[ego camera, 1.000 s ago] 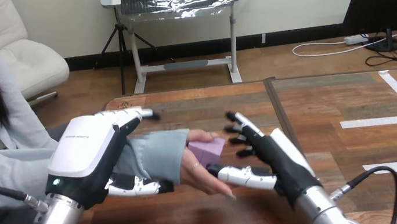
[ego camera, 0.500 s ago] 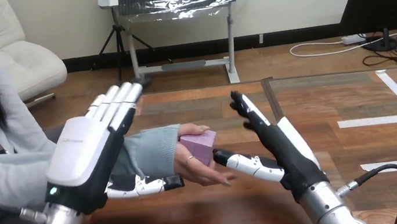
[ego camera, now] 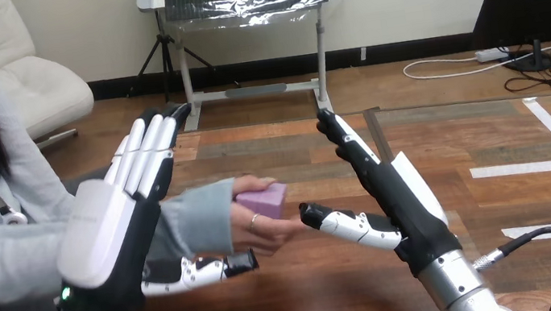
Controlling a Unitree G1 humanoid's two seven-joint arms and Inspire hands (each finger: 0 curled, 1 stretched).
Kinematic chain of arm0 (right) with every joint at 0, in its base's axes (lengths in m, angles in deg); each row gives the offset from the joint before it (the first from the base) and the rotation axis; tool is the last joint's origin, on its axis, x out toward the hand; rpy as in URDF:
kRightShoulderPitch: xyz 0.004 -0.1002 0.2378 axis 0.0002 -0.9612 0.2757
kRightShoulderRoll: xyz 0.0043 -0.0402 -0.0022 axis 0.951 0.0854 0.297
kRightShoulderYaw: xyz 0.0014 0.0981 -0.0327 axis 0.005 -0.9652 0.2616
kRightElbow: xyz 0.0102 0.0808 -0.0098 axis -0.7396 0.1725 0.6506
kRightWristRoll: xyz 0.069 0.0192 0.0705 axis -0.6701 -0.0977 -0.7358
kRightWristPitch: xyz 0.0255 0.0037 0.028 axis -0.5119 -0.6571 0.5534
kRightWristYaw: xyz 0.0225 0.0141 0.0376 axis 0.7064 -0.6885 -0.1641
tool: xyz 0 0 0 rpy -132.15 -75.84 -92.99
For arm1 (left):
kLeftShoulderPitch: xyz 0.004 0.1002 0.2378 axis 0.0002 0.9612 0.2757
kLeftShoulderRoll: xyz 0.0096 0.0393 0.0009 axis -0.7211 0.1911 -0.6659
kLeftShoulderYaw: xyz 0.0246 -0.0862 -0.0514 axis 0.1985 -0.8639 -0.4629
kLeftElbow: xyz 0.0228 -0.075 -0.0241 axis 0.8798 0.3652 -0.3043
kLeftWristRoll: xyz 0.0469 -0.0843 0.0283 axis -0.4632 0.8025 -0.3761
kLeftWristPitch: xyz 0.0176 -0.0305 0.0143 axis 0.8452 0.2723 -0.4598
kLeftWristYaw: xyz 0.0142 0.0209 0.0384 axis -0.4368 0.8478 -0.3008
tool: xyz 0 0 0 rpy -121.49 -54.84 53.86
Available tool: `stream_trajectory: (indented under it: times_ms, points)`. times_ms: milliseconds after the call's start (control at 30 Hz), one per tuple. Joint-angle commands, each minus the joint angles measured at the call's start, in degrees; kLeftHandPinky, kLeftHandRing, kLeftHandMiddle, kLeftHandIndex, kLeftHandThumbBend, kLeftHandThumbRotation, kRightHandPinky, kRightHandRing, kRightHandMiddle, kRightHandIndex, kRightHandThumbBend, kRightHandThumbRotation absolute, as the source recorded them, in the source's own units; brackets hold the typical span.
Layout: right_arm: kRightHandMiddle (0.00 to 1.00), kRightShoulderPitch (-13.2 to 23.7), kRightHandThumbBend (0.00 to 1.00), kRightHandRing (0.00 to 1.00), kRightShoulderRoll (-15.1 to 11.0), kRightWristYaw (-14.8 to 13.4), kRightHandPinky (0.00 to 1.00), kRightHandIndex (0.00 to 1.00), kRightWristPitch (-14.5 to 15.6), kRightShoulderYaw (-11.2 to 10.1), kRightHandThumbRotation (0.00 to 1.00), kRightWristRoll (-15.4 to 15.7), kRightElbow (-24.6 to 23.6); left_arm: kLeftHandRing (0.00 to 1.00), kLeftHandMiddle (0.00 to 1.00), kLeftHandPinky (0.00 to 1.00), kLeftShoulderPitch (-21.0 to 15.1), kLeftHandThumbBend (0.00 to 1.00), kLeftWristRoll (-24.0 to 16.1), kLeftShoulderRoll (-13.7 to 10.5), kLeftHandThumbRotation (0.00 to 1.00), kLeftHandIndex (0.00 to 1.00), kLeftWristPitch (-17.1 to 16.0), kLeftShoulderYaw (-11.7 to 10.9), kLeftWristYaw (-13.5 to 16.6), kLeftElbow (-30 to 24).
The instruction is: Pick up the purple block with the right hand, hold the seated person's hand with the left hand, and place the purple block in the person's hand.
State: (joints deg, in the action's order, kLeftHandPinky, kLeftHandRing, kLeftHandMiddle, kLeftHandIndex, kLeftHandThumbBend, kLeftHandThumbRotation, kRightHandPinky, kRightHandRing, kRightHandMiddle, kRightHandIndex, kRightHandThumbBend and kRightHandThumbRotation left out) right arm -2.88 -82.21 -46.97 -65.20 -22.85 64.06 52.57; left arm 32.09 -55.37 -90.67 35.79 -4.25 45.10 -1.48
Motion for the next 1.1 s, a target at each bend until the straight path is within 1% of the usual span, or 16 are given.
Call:
stream_trajectory:
  times_ms: [0, 133, 233, 333, 433, 500, 633, 733, 833, 933, 1033, 1067]
  points:
    - [0.97, 3.9, 1.00, 1.00, -0.7, 0.8, 0.99, 0.97, -4.4, -0.9, 0.68, -1.5, -0.1, 1.00, 1.00, 0.93, -0.7, 1.00, -0.3, 0.8, 0.72, 1.00, -3.1, -1.2, 3.8, 0.0]
    - [0.96, 3.6, 1.00, 1.00, -0.6, 1.3, 0.99, 0.97, -5.8, -1.0, 0.68, -2.2, 0.0, 1.00, 1.00, 0.93, 0.0, 1.00, -1.1, 1.1, 0.73, 1.00, -4.4, -1.2, 5.9, -0.4]
    - [0.96, 3.2, 1.00, 1.00, -0.4, 1.9, 0.99, 0.97, -6.6, -1.1, 0.68, -2.7, -0.1, 1.00, 1.00, 0.92, 0.5, 1.00, -1.8, 1.4, 0.74, 1.00, -5.9, -1.3, 7.7, -0.7]
    - [0.96, 3.0, 1.00, 1.00, -0.3, 2.3, 0.99, 0.97, -7.8, -1.1, 0.68, -3.2, 0.1, 1.00, 1.00, 0.91, 1.0, 1.00, -1.2, 1.6, 0.74, 1.00, -8.4, -1.2, 7.9, -0.8]
    - [0.96, 2.8, 1.00, 1.00, 0.0, 3.1, 0.99, 0.97, -9.0, -1.2, 0.68, -4.0, 0.5, 1.00, 1.00, 0.91, 1.7, 1.00, -0.3, 1.8, 0.74, 1.00, -10.4, -1.2, 7.4, -1.1]
    - [0.96, 2.6, 1.00, 1.00, 0.0, 3.5, 0.98, 0.97, -9.5, -1.1, 0.67, -4.3, 0.5, 1.00, 1.00, 0.91, 2.4, 1.00, 0.8, 2.1, 0.74, 1.00, -12.2, -1.3, 6.5, -1.5]
    - [0.96, 2.3, 1.00, 1.00, 0.2, 4.4, 0.98, 0.96, -10.6, -1.2, 0.67, -5.1, 0.8, 1.00, 1.00, 0.92, 3.6, 1.00, 1.8, 2.5, 0.73, 1.00, -14.1, -1.6, 5.2, -2.4]
    - [0.96, 2.2, 1.00, 1.00, 0.2, 4.5, 0.98, 0.96, -11.7, -1.2, 0.67, -5.2, 1.1, 1.00, 1.00, 0.93, 4.6, 1.00, 3.1, 3.0, 0.72, 1.00, -15.9, -1.7, 3.7, -3.1]
    - [0.96, 2.0, 1.00, 1.00, 0.2, 4.7, 0.98, 0.96, -12.7, -1.2, 0.67, -5.2, 1.5, 1.00, 1.00, 0.94, 5.4, 1.00, 5.1, 3.5, 0.71, 1.00, -17.8, -1.7, 1.6, -3.4]
    - [0.97, 1.7, 1.00, 1.00, 0.2, 5.0, 0.98, 0.96, -13.3, -1.2, 0.67, -5.4, 1.5, 1.00, 1.00, 0.95, 6.4, 1.00, 4.0, 4.2, 0.73, 1.00, -17.8, -2.5, 1.7, -4.3]
    - [0.97, 1.3, 1.00, 1.00, 0.2, 5.2, 0.98, 0.97, -13.8, -1.2, 0.67, -5.5, 1.6, 1.00, 1.00, 0.96, 6.7, 1.00, 4.0, 5.1, 0.73, 1.00, -19.4, -2.8, 1.3, -4.4]
    - [0.97, 1.1, 1.00, 1.00, 0.2, 5.2, 0.97, 0.97, -14.0, -1.2, 0.67, -5.4, 1.5, 1.00, 1.00, 0.96, 7.0, 1.00, 4.7, 5.6, 0.73, 1.00, -20.0, -2.8, 0.9, -4.3]
